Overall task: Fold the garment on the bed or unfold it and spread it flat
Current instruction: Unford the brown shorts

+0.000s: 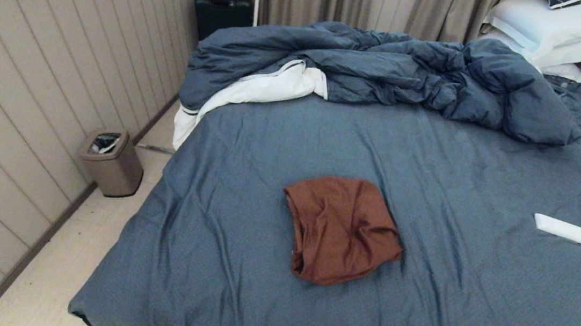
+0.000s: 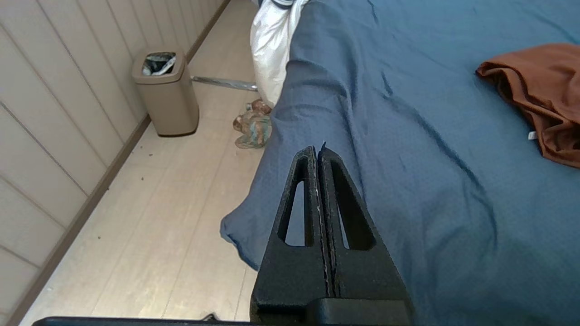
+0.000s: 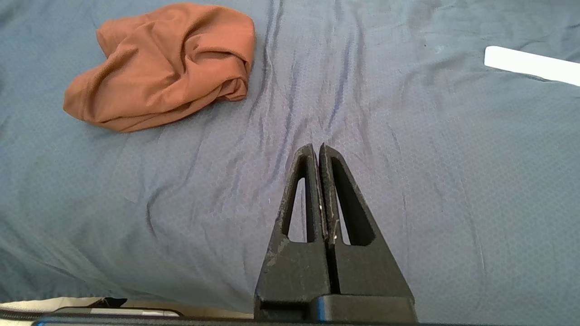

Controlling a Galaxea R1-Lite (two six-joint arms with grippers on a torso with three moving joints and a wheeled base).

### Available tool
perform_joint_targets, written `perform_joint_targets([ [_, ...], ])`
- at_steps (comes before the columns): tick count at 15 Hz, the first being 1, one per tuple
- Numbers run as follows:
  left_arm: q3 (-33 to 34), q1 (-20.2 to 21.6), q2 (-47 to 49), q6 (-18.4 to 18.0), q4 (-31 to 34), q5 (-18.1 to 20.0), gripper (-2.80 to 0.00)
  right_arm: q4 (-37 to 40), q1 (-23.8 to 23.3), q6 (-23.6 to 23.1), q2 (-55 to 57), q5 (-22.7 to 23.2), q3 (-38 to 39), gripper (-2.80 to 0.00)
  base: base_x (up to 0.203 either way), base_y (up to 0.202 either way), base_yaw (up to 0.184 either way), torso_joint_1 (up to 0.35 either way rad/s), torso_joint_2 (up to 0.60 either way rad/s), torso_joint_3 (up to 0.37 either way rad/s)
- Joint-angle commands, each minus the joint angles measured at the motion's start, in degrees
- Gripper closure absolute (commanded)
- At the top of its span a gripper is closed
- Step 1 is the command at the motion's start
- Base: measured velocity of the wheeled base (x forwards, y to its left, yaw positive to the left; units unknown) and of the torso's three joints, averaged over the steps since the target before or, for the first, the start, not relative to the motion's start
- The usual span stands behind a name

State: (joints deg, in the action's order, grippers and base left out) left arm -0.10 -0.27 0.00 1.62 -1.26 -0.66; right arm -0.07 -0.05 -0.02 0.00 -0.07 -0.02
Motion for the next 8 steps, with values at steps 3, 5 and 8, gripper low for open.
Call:
perform_joint_targets([
  [3,0.1,0.0,0.2,0.2,-0.1,0.0,0.00,0.1,0.0,0.3,0.3,0.0,0.0,0.00,0.000,0.000,0.000,0.000,0.00,0.000],
  [5,0.1,0.0,0.2,0.3,-0.1,0.0,0.00,0.1,0.0,0.2,0.3,0.0,0.0,0.00,0.000,0.000,0.000,0.000,0.00,0.000],
  [8,0.1,0.0,0.2,0.2,-0.1,0.0,0.00,0.1,0.0,0.2,0.3,0.0,0.0,0.00,0.000,0.000,0.000,0.000,0.00,0.000],
])
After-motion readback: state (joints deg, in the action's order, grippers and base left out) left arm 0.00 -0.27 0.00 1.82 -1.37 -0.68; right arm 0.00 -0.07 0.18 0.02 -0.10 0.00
